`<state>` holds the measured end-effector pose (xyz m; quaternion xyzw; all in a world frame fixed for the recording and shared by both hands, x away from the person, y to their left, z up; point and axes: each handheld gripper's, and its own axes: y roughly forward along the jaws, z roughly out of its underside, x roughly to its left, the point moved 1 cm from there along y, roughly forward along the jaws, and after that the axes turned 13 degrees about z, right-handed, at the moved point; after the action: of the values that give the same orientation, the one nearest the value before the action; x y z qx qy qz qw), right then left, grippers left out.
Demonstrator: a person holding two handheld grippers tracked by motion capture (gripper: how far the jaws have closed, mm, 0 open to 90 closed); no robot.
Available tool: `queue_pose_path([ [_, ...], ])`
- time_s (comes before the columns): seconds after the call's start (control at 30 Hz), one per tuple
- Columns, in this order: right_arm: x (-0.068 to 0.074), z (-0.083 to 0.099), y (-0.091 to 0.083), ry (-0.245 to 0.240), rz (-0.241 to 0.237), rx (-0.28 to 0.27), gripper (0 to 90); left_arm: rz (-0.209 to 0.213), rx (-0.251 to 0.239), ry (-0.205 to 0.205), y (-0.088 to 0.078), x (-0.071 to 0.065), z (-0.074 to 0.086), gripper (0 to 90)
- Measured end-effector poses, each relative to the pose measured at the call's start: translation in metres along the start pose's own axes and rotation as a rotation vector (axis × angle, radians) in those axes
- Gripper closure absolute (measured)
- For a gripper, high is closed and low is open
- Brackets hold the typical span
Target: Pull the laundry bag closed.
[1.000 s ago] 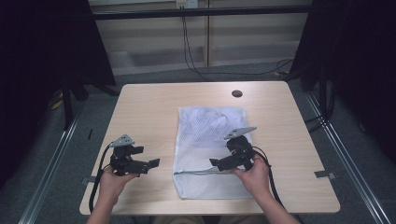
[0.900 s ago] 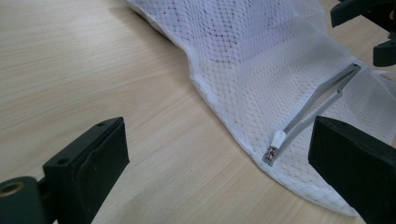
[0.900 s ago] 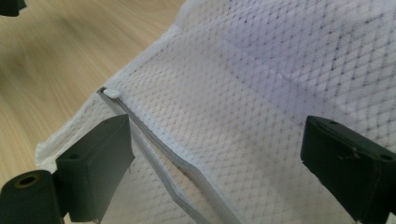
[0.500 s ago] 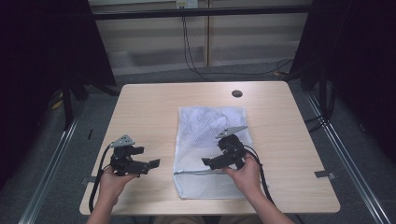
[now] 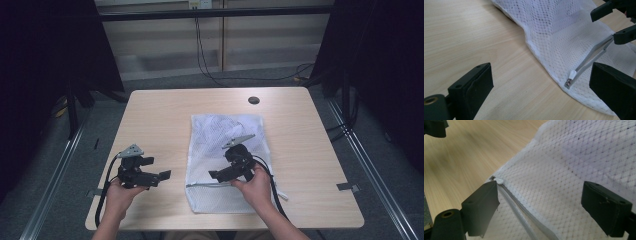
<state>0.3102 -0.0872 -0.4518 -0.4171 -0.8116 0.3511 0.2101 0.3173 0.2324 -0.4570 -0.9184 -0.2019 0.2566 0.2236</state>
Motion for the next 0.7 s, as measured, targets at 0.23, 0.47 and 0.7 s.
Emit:
queue_pose_path([
  [0.23,0.004,-0.002,0.006,-0.006,-0.004,0.005,13.2,-0.009,0.009,0.029,0.002,-0.001,0.001,4.1],
  [0.47,0.009,-0.003,0.011,-0.009,-0.007,0.008,12.9,-0.015,0.008,0.033,0.002,-0.001,0.002,3.8],
  [0.7,0.014,-0.004,0.017,-0.001,-0.015,0.029,12.7,-0.021,0.02,0.024,0.001,0.0,0.002,3.9],
])
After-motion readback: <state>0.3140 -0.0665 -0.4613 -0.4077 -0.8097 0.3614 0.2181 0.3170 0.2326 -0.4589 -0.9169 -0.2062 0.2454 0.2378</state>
